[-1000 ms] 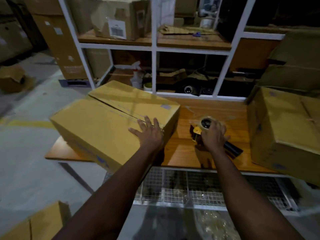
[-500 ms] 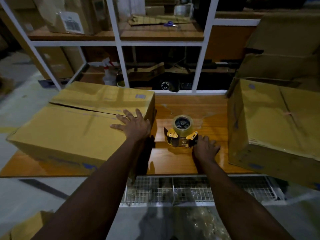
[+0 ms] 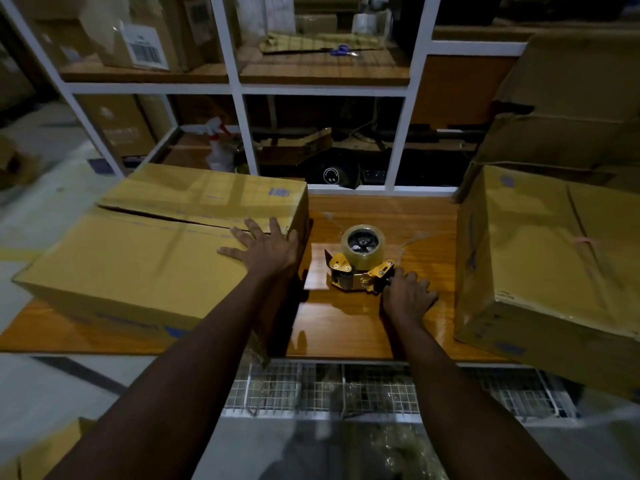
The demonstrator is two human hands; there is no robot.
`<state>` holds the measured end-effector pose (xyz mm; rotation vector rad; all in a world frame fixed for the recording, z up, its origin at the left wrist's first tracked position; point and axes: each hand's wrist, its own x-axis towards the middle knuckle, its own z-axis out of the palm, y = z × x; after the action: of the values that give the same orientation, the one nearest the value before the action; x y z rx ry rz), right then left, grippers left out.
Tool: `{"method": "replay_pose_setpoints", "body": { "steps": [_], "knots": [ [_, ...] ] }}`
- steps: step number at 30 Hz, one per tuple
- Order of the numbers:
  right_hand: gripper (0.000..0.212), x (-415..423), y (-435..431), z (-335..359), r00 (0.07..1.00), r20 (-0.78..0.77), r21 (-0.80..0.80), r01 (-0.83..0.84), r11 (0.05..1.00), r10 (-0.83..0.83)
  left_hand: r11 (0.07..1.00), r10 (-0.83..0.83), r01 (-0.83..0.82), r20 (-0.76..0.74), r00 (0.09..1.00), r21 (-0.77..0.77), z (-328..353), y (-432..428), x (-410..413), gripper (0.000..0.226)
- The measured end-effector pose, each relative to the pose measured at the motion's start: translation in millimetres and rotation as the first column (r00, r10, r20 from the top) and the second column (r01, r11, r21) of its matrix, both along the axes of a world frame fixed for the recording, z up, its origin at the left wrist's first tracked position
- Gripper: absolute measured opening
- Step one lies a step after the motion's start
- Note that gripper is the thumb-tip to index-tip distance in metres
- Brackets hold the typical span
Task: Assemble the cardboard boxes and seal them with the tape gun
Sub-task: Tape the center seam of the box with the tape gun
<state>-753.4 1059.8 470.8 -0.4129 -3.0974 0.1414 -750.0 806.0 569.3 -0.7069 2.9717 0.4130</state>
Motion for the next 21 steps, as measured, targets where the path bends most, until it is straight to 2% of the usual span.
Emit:
{"method": "replay_pose_setpoints", "body": {
  "steps": [3, 7, 9, 13, 17, 21],
  "knots": [
    [0.036, -3.2, -7.1, 17.9, 0.995, -0.098, -0.041, 0.030, 0.999, -0.034, 0.999, -0.018, 0.019, -0.037, 0.999, 0.041, 2.5, -20.9, 0.2, 0.065],
    [0.044, -8.7, -26.9, 53.8, 0.962, -0.254, -0.106, 0.071, 0.992, -0.096, 1.000, -0.027, 0.027, -0.045, 0.999, 0.010, 1.5, -74.7, 4.6, 0.063],
    [0.041, -12.0, -42.1, 73.2, 0.942, -0.317, -0.137, 0.068, 0.988, -0.109, 0.998, -0.059, 0.059, -0.025, 0.998, -0.003, 2.7, -106.2, 6.6, 0.060],
    [0.040, -12.5, -84.4, 113.4, 0.910, -0.392, -0.152, 0.081, 0.985, -0.135, 0.987, -0.160, 0.159, -0.021, 0.987, -0.018, 4.1, -172.6, 12.9, 0.056],
    [0.042, -8.4, -143.7, 142.8, 0.883, -0.458, -0.137, 0.040, 0.990, -0.099, 0.962, -0.251, 0.253, 0.031, 0.967, -0.101, 4.0, -238.2, 15.6, 0.055],
    [0.039, -4.8, -211.7, 156.3, 0.882, -0.466, -0.123, 0.006, 0.992, -0.063, 0.947, -0.285, 0.289, 0.050, 0.957, -0.140, 6.5, -299.7, 15.8, 0.056]
  ]
}}
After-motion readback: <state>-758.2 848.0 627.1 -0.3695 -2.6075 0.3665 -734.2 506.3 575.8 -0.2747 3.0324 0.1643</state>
